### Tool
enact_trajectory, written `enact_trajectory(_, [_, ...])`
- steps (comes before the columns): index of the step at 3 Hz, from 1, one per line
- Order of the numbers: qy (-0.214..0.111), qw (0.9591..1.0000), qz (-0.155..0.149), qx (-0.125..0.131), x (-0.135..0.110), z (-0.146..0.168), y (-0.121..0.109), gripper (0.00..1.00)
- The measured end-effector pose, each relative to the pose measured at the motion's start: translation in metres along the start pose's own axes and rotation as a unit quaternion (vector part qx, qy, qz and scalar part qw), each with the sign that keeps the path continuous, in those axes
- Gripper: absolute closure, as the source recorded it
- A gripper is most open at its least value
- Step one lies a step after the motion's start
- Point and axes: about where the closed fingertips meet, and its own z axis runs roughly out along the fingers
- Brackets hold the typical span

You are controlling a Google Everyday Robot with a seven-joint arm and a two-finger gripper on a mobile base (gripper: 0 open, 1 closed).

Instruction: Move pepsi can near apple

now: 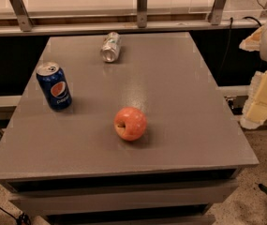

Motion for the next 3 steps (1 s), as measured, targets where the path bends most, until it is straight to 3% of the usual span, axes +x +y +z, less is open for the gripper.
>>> enact_trajectory(1, [-0.005,1.0,-0.003,0.0,-0.004,0.0,-0.001,0.0])
enact_trajectory(2, [-0.044,0.9978,-0.035,-0.035,-0.046,0.018,0.005,0.0])
enact_trajectory(3, [-0.098,0.9846,-0.115,-0.088,-0.144,0.049,0.027,0.0])
